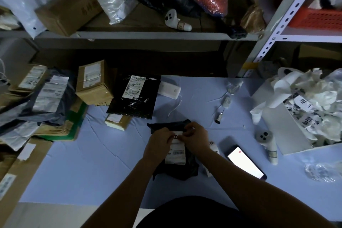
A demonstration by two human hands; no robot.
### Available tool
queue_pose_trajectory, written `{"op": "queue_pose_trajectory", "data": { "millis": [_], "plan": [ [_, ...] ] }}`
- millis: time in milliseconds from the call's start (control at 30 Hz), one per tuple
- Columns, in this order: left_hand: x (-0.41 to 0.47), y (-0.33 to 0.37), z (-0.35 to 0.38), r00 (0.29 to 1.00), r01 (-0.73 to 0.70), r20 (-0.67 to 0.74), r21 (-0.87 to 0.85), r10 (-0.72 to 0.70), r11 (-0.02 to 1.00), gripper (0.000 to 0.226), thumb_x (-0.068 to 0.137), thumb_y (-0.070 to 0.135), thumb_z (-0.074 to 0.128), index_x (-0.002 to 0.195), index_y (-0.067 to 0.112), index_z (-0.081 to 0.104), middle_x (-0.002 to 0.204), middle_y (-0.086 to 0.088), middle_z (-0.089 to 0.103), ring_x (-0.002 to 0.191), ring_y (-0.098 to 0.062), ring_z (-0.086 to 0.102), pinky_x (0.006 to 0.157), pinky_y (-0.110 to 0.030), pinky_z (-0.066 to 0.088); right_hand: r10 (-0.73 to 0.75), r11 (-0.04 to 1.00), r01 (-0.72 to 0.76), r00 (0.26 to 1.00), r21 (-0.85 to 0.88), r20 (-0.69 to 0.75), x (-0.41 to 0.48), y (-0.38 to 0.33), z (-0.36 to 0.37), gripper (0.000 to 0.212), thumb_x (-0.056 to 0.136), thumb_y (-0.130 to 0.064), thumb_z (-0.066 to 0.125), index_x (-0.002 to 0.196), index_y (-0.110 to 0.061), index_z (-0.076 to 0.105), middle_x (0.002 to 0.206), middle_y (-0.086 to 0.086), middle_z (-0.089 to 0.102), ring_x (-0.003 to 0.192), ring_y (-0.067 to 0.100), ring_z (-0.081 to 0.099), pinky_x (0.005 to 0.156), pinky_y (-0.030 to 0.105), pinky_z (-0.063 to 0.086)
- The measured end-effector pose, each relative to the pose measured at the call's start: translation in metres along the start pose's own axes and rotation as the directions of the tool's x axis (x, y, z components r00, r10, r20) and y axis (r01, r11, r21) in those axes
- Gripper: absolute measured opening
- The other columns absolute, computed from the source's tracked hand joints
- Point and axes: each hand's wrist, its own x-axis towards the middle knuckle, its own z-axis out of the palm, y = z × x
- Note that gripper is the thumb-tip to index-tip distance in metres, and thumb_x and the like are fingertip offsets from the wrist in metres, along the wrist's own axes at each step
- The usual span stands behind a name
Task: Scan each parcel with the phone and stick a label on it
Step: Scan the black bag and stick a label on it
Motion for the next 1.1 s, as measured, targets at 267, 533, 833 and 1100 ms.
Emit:
{"op": "queue_pose_trajectory", "data": {
  "millis": [267,533,833,1100],
  "plan": [
    [0.005,-0.031,0.019,0.992,0.082,0.094,0.002,-0.082,0.997,0.019,0.099,0.024,0.059,0.098,0.010,0.072,0.099,0.004,0.049,0.080,-0.008,0.051,0.072,-0.019,0.038,-0.011,0.969,0.013,1.000,-0.247,0.008,0.007,0.006,0.019,0.017,0.084,-0.021,0.075,0.093,-0.026,0.061,0.090,-0.008,0.066,0.090,0.017,0.061,0.072,0.025,0.043],
    [0.001,-0.055,0.009,0.996,0.089,-0.038,0.074,-0.086,0.993,0.019,0.093,0.032,0.068,0.106,0.019,0.075,0.097,0.006,0.049,0.078,-0.009,0.053,0.065,-0.024,0.048,-0.059,0.937,0.062,0.998,-0.344,0.020,0.011,0.024,0.018,0.019,0.093,-0.036,0.068,0.109,-0.029,0.076,0.109,-0.010,0.040,0.090,0.011,0.052,0.071,0.026,0.043],
    [-0.037,-0.067,0.010,0.827,0.552,0.157,-0.403,-0.539,0.730,0.038,0.082,0.053,0.075,0.105,0.024,0.068,0.096,0.010,0.070,0.088,-0.008,0.067,0.079,-0.032,0.059,0.155,0.987,-0.144,0.969,-0.070,0.194,-0.020,0.029,0.015,0.035,0.094,-0.038,0.068,0.124,-0.022,0.060,0.114,-0.004,0.069,0.105,0.018,0.068,0.092,0.038,0.057],
    [-0.075,-0.056,0.016,0.795,0.569,0.319,-0.687,-0.516,0.452,0.032,0.088,0.040,0.074,0.115,0.021,0.072,0.106,-0.002,0.075,0.098,-0.019,0.071,0.089,-0.041,0.059,0.068,0.997,-0.062,0.979,-0.036,0.194,-0.064,0.019,0.023,0.036,0.095,-0.029,0.069,0.128,-0.018,0.062,0.116,0.001,0.073,0.102,0.019,0.071,0.091,0.044,0.059]
  ]
}}
